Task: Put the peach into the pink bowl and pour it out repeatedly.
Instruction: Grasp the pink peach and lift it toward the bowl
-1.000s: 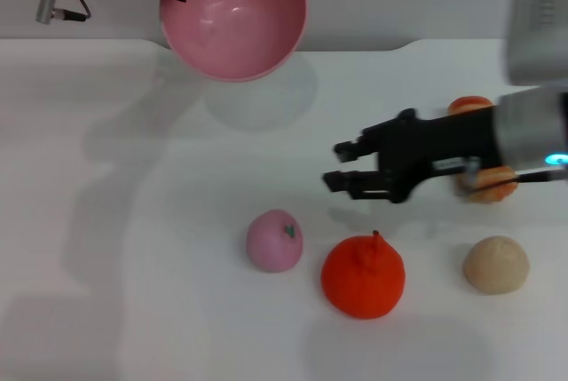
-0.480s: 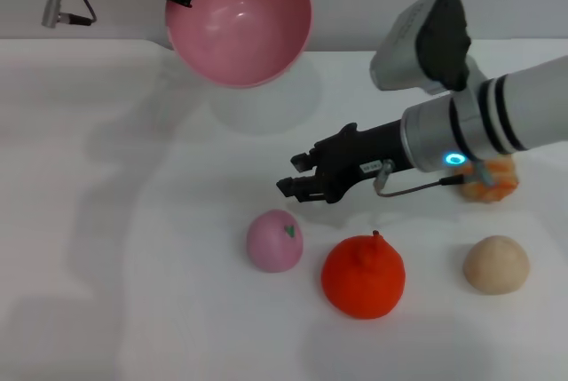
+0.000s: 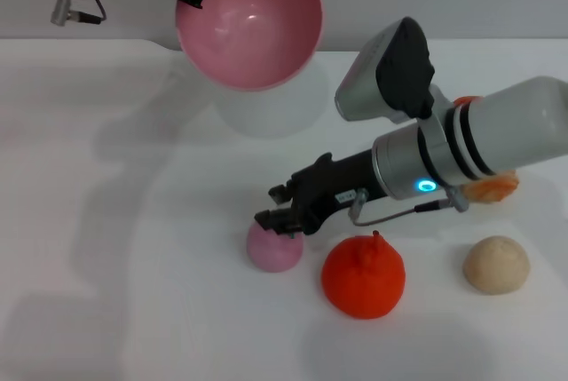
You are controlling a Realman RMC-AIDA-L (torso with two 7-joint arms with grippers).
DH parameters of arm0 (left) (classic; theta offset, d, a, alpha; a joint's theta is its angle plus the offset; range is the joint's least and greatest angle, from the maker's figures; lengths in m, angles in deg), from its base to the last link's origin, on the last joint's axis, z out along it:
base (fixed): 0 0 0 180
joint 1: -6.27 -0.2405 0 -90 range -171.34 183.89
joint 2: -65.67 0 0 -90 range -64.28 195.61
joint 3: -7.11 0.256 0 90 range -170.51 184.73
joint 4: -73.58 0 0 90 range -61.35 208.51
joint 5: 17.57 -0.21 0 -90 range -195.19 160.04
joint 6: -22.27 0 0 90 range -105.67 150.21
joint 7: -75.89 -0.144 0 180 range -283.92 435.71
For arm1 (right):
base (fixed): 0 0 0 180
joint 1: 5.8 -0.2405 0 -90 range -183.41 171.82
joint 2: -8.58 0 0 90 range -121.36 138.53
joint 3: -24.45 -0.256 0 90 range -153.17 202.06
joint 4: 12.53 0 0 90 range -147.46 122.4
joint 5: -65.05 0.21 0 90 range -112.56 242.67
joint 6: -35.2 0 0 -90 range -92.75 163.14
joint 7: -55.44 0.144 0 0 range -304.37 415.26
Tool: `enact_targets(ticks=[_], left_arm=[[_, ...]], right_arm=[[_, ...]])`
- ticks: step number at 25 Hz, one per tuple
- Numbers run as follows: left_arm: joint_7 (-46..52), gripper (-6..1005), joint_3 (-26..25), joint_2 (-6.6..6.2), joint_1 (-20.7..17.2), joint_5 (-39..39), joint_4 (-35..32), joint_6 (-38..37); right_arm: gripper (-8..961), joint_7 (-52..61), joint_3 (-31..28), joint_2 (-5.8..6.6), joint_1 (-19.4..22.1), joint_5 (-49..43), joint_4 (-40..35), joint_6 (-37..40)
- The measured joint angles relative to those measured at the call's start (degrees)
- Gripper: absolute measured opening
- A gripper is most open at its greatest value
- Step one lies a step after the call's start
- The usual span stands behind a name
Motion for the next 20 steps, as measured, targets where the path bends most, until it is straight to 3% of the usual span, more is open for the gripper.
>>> enact_targets(ticks=[20], left_arm=[[0.7, 194, 4.4, 0.35, -0.5, 0.3, -1.5, -0.8]], right_arm=[[311, 0.4, 2.3, -0.08, 0.2, 2.4, 5.0, -1.5]])
